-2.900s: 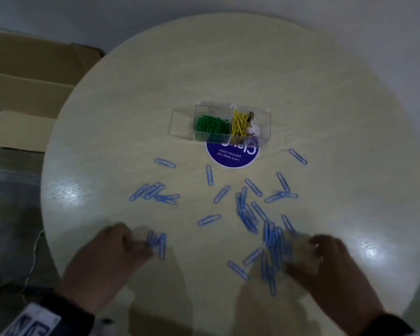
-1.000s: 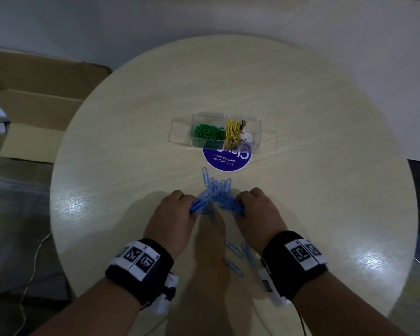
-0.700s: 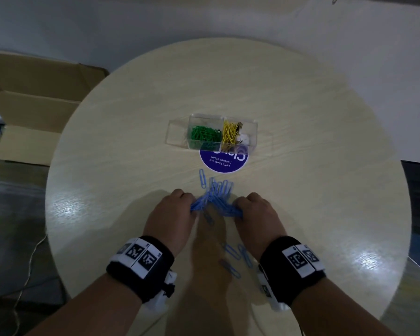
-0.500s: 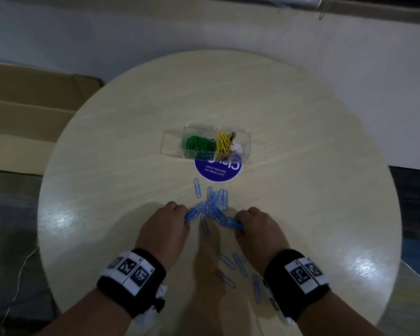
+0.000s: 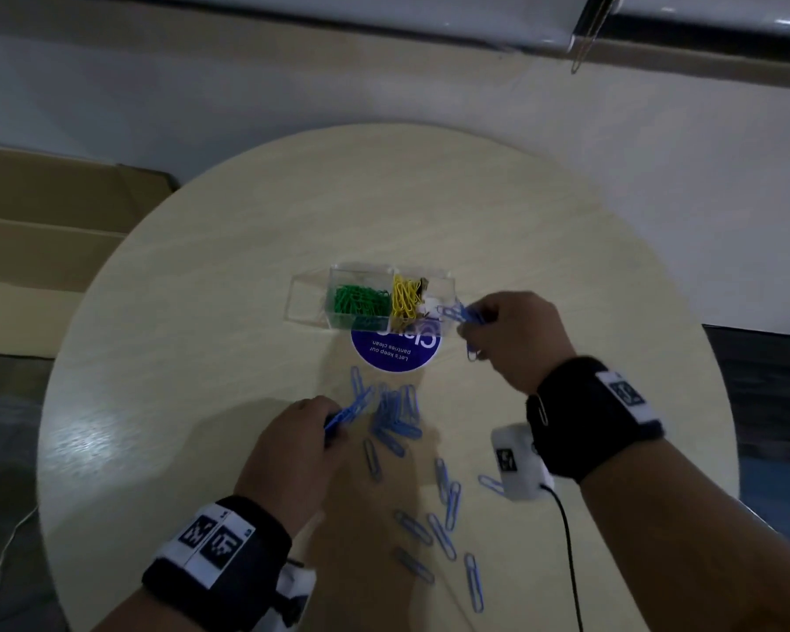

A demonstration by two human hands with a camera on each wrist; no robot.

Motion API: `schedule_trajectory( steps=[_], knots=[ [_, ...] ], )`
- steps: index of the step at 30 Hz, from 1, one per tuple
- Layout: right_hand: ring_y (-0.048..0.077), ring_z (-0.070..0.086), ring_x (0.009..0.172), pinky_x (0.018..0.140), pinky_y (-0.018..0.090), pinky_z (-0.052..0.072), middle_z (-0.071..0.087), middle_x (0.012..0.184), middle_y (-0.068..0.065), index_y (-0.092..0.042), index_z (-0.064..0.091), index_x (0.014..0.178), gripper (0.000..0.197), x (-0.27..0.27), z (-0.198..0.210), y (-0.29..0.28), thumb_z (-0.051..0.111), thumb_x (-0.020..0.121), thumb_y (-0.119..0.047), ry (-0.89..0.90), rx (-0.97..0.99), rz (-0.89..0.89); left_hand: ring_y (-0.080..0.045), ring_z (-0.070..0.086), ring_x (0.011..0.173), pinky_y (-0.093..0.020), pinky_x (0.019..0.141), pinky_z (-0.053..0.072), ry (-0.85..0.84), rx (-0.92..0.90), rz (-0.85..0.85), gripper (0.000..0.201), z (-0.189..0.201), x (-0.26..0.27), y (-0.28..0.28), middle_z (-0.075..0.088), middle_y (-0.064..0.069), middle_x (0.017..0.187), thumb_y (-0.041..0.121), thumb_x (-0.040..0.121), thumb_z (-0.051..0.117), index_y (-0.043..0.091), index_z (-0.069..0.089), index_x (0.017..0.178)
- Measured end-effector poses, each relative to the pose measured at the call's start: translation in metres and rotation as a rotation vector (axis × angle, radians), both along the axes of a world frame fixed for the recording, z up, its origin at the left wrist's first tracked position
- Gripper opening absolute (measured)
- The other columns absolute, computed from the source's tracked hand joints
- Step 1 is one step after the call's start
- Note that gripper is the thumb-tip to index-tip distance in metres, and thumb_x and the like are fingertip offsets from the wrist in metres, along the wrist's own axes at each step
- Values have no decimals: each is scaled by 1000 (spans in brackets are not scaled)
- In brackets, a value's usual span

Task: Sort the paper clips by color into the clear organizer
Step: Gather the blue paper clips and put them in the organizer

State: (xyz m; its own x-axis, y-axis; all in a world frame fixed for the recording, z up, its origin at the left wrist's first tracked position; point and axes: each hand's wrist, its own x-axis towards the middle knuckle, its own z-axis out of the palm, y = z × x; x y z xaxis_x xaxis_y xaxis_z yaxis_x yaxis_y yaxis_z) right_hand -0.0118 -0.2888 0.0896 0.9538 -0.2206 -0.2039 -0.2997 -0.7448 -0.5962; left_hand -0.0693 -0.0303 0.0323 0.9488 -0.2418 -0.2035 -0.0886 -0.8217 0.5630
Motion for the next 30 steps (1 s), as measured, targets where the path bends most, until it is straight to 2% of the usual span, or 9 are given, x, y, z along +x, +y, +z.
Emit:
schedule_trajectory(
  steps=[4, 8, 10, 13, 16, 20, 22, 25, 30],
  knots=[
    [24, 68, 75, 68, 29, 53, 72, 71, 10, -11, 75, 74, 14, 43, 4, 1, 66, 73, -22, 116, -155, 56, -12, 54, 71, -26, 61, 36, -14, -96, 22, 3, 14, 18, -6, 59, 6, 77, 24, 90, 58, 24, 61, 89],
    [29, 69, 78, 77, 38, 57, 73, 77, 16, 0, 74, 78, 34, 69, 0, 6, 68, 80, -34, 210, -172, 104, -13, 54, 68, -28, 60, 38, -47, -118, 26, 4, 25, 34, -15, 59, 5, 74, 22, 89, 59, 21, 62, 87],
    [30, 70, 83, 82, 41, 55, 74, 82, 18, 4, 72, 90, 44, 74, -1, 6, 66, 83, -39, 181, -131, 77, -13, 55, 67, -26, 59, 40, -53, -133, 35, 4, 29, 40, -22, 61, 4, 74, 21, 88, 60, 20, 64, 86],
    [23, 70, 90, 90, 40, 53, 75, 91, 11, -3, 65, 113, 46, 70, -8, -1, 69, 80, -35, 61, 100, -104, -3, 56, 64, -12, 52, 36, -29, -152, 82, 5, 32, 50, -32, 61, 8, 71, 23, 88, 62, 22, 64, 85],
    [24, 69, 97, 90, 43, 54, 73, 102, 5, -10, 67, 112, 42, 55, -16, -10, 65, 72, -22, -98, 327, -283, 0, 55, 64, -9, 52, 38, -14, -206, 123, 5, 35, 63, -46, 60, 10, 74, 22, 88, 62, 19, 66, 86],
    [31, 69, 94, 83, 30, 57, 68, 99, 16, 1, 64, 106, 29, 33, -18, -13, 53, 82, 14, -170, 877, -520, -19, 60, 70, -29, 57, 39, -70, -235, 123, 11, 40, 86, -74, 65, -1, 75, 21, 86, 63, 12, 68, 83],
    [29, 68, 88, 80, 26, 58, 67, 94, 16, 3, 63, 103, 28, 19, -20, -11, 50, 83, 18, -160, 959, -552, -25, 61, 68, -36, 61, 47, -75, -249, 118, 16, 39, 99, -93, 67, -7, 73, 22, 86, 62, 8, 67, 80],
    [23, 69, 81, 71, 22, 58, 69, 93, 17, 2, 65, 102, 27, -7, -35, -11, 53, 83, 17, -53, 911, -502, -29, 61, 69, -43, 66, 51, -96, -182, 66, 19, 29, 117, -118, 67, -11, 73, 22, 86, 60, 6, 68, 78],
    [23, 69, 71, 71, 42, 57, 73, 76, 4, -19, 72, 86, 17, -50, -70, -23, 68, 78, -4, 50, 488, -360, -36, 56, 70, -44, 68, 50, -92, -89, -11, 34, 19, 127, -132, 58, -16, 67, 27, 91, 56, 2, 57, 68]
  ],
)
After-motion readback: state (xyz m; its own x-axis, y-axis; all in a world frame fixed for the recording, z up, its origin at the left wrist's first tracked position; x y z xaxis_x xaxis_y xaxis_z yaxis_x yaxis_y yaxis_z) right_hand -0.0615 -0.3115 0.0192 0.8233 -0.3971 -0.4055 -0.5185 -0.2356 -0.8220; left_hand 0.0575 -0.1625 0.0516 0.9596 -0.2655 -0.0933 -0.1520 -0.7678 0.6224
